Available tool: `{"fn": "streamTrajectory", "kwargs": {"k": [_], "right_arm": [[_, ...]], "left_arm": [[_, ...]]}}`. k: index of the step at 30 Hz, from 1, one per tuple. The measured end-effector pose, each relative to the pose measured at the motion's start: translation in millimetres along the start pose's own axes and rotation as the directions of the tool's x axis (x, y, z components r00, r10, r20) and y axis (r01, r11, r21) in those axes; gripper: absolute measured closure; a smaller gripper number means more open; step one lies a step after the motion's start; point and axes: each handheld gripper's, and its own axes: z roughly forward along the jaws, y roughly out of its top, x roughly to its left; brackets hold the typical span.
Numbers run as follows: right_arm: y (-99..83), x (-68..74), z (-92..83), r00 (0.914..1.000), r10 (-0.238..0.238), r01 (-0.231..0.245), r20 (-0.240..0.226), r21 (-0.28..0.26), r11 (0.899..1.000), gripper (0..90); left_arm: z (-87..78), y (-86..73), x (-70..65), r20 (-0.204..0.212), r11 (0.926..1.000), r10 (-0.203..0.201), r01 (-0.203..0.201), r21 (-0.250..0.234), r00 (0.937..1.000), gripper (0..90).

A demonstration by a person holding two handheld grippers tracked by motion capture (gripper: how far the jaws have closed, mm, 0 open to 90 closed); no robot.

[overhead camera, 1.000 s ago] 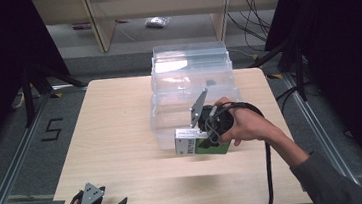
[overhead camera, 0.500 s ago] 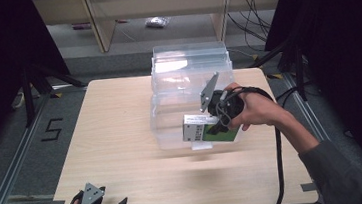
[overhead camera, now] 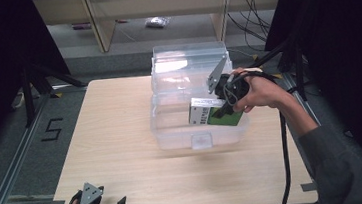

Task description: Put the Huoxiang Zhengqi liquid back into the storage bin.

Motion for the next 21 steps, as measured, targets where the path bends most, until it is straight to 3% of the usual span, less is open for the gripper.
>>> {"fn": "streamTrajectory", "kwargs": {"k": [1, 2, 11, 12, 13, 18, 21], "right_arm": [[-1.3, -1.7, 0.8, 0.9999, 0.014, -0.014, -0.001, 0.007, 1.000, 65.0], [-3.1, -6.4, 2.9, 0.9999, 0.007, -0.007, -0.008, 0.004, 1.000, 65.0], [-13.4, -26.8, 15.3, 0.9989, 0.042, -0.041, -0.019, 0.030, 0.999, 65.0], [-14.7, -29.4, 17.1, 0.9990, 0.039, -0.038, -0.023, 0.030, 0.999, 65.0], [-17.3, -32.2, 20.4, 0.9974, 0.068, -0.067, -0.020, 0.050, 0.996, 65.0], [-23.1, -42.3, 29.0, 0.9986, 0.047, -0.046, -0.022, 0.043, 0.998, 65.0], [-27.4, -47.0, 35.9, 0.9988, 0.041, -0.040, -0.027, 0.050, 0.998, 65.0]], "left_arm": [[-0.8, -0.4, 2.3, 0.005, 0.9991, 0.034, -0.034, 0.023, 0.9994, 15.4], [-0.5, -0.6, 2.7, 0.013, 0.9990, 0.036, -0.037, 0.024, 0.9993, 15.4], [-0.4, -0.3, 2.2, 0.012, 0.9990, 0.038, -0.038, 0.023, 0.9992, 15.3], [0.5, -0.3, 0.7, 0.006, 0.9996, 0.023, -0.023, 0.016, 0.9997, 15.3], [1.4, -1.1, 0.9, 0.003, 0.9996, 0.024, -0.024, 0.014, 0.9997, 15.3], [1.1, -0.5, 0.3, 0.003, 0.9998, 0.018, -0.018, 0.014, 0.9998, 15.4], [0.0, -0.8, 1.6, 0.006, 0.9988, 0.035, -0.035, 0.033, 0.9994, 15.4]]}}
